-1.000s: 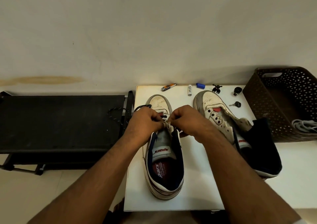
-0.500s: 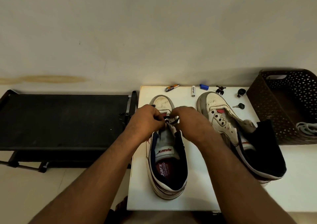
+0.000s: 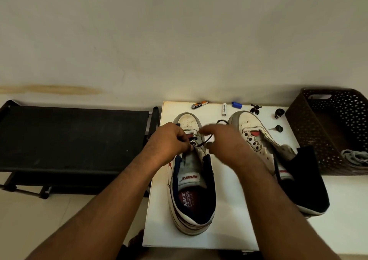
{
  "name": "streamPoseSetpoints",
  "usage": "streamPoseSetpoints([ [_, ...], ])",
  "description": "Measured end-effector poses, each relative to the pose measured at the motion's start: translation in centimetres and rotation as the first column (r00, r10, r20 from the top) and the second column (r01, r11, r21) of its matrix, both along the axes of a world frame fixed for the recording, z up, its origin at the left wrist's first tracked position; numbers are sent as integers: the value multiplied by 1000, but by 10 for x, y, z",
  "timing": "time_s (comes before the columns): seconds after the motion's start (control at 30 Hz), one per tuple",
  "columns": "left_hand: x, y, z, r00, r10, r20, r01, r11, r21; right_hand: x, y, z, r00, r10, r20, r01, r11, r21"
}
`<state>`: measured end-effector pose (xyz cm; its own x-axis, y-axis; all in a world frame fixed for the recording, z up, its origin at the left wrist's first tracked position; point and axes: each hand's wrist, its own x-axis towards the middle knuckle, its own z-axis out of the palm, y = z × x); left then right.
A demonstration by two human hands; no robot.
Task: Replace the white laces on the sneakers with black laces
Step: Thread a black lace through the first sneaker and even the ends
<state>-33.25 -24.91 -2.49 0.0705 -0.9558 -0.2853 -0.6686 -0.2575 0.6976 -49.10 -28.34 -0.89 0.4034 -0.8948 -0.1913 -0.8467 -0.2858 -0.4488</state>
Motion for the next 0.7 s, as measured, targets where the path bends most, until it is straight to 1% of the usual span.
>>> streamPoseSetpoints([
  [0.03,3,-1,-1,1000,-1,2,1,1000,-7,8,-1,-5,995,62,-77,-59,998,35],
  [0.07,5,-1,-2,1000,-3,2,3,1000,-9,13,-2,-8,991,78,-109,-70,995,68],
  [0.1,7,-2,-3,1000,-2,-4,2,1000,-8,14,-4,-10,993,66,-97,-57,995,86],
  [0.17,9,-3,-4,1000,1,-23,-1,1000,-5,10,-9,-12,1000,-23,-7,23,999,49],
  [0.2,10,-3,-3,1000,3,-30,-3,1000,-2,5,-13,-10,989,-121,89,122,992,-15],
  [0.23,11,-3,-3,999,6,-32,-7,1000,-3,-2,-16,-7,942,-253,221,276,958,-81],
  [0.27,11,-3,-3,999,11,-33,-11,1000,-6,-8,-18,0,844,-371,389,448,884,-130],
  [0.3,11,-3,-2,999,12,-34,-13,1000,-6,-14,-18,7,715,-432,549,585,800,-133],
  [0.33,10,-3,-2,999,12,-36,-13,1000,-6,-19,-19,12,610,-450,653,657,748,-98],
  [0.37,10,-3,-2,999,14,-38,-14,1000,-6,-21,-17,14,584,-452,674,660,748,-69],
  [0.4,9,-2,-2,999,14,-37,-14,1000,-7,-20,-14,14,648,-441,621,615,784,-84],
  [0.43,9,-2,-1,999,13,-34,-13,1000,-8,-17,-10,13,769,-402,496,526,840,-135],
  [0.47,9,-2,-1,999,11,-31,-11,1000,-8,-14,-7,7,878,-325,352,399,902,-163],
  [0.5,9,-3,-1,1000,8,-27,-8,1000,-8,-10,-4,4,944,-224,241,265,951,-156],
  [0.53,9,-3,-1,1000,3,-26,-3,1000,-7,-6,-2,0,979,-123,165,145,981,-127],
  [0.6,9,-4,-1,1000,-4,-25,4,1000,-9,4,-2,-7,999,35,17,-34,998,-61],
  [0.67,8,-4,-1,1000,-10,-15,10,1000,-9,10,-3,-12,985,109,-132,-111,994,-9],
  [0.7,7,-4,-1,1000,-14,-11,14,1000,-8,12,-4,-13,980,111,-163,-113,994,2],
])
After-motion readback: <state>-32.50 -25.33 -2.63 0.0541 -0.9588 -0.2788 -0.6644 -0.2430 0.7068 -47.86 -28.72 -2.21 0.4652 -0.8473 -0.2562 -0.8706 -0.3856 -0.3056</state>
